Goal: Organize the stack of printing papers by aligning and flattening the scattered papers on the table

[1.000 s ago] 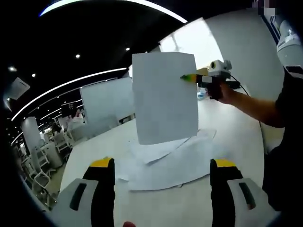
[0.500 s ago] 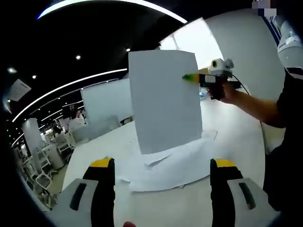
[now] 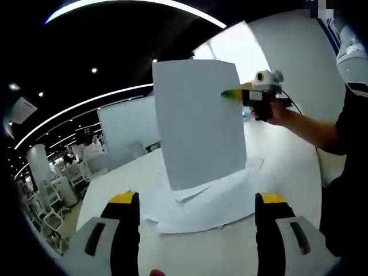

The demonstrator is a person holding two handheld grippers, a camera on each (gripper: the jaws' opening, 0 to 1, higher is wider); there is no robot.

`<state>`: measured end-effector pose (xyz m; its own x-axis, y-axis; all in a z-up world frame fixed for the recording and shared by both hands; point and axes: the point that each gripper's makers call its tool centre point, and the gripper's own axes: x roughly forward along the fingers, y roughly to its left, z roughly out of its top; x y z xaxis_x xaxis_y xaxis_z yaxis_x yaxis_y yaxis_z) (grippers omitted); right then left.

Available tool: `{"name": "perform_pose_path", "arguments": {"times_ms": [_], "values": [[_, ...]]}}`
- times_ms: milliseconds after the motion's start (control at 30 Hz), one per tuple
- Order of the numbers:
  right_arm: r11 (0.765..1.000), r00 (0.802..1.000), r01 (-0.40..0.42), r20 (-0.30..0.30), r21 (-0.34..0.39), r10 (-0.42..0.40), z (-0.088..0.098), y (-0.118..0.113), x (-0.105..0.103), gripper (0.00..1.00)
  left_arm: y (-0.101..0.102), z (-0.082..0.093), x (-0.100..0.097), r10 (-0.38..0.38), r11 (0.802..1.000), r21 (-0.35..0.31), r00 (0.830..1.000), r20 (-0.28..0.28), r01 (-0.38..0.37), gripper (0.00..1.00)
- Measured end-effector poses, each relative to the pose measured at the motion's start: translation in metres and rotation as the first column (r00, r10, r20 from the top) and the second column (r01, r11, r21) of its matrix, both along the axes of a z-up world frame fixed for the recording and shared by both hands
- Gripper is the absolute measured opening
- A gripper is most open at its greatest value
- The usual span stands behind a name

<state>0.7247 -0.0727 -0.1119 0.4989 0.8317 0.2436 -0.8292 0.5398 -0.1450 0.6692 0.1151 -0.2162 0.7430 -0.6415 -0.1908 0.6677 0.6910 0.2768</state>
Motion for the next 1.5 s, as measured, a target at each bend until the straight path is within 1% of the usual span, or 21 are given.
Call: {"name": "perform_pose_path", "arguments": {"times_ms": [267, 800, 967, 1133, 1333, 1500], "values": [[0.999, 1.0, -0.03, 0.001, -0.017, 0.03, 0.0, 0.005, -0.006, 0.0, -0.002, -0.001, 0.001, -0.002, 1.0, 0.001, 1.0, -0.003, 0.002, 0.85], [0.994, 0.994, -0.104, -0.028, -0.018, 0.103, -0.003, 0.012, -0.015, 0.0, -0.002, 0.0, 0.002, 0.0, 1.0, 0.002, 1.0, -0.001, 0.0, 0.85], [0.989, 0.989, -0.143, -0.039, -0.036, 0.142, -0.007, 0.018, -0.021, 0.0, -0.002, -0.002, 0.002, -0.001, 1.0, 0.004, 1.0, -0.006, 0.001, 0.85], [0.985, 0.986, -0.165, -0.045, -0.053, 0.162, -0.01, 0.023, -0.025, 0.0, -0.002, -0.003, 0.002, 0.001, 1.0, 0.004, 1.0, -0.008, -0.001, 0.85], [0.977, 0.978, -0.205, -0.044, -0.064, 0.203, -0.011, 0.027, -0.033, 0.0, -0.002, -0.004, 0.003, -0.001, 1.0, 0.006, 1.0, -0.012, 0.001, 0.85], [0.972, 0.974, -0.224, -0.046, -0.071, 0.221, -0.011, 0.03, -0.037, 0.0, 0.0, -0.001, 0.004, 0.003, 1.0, -0.001, 1.0, -0.004, -0.003, 0.85]]}}
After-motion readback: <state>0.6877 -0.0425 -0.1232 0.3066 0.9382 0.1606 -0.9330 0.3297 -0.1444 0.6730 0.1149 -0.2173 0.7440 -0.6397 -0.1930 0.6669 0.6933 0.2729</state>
